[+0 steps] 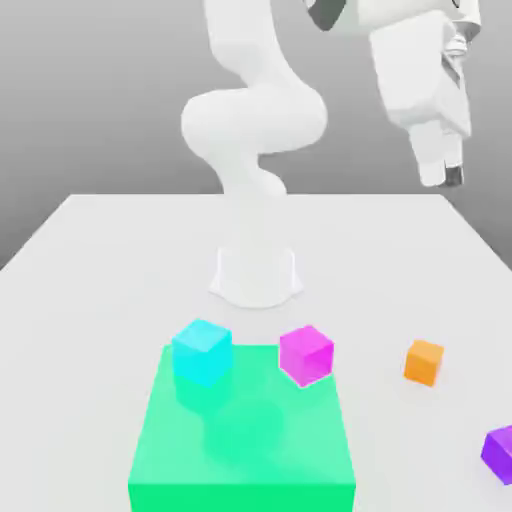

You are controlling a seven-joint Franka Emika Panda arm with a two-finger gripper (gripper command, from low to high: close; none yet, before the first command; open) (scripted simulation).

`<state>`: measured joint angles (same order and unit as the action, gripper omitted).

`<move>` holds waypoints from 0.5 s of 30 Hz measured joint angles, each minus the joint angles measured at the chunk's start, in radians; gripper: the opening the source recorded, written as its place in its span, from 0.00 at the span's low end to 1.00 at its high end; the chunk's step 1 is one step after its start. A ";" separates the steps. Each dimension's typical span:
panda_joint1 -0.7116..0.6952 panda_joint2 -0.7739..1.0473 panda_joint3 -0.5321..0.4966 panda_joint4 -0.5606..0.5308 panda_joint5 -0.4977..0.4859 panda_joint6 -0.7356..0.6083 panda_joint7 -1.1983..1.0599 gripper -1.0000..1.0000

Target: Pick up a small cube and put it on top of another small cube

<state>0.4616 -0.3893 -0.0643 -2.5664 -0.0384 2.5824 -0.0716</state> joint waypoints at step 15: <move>0.263 0.299 0.025 -0.193 0.034 0.205 -0.676 0.50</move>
<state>0.7244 -0.0904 -0.0393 -2.7596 -0.0049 2.7875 -0.7477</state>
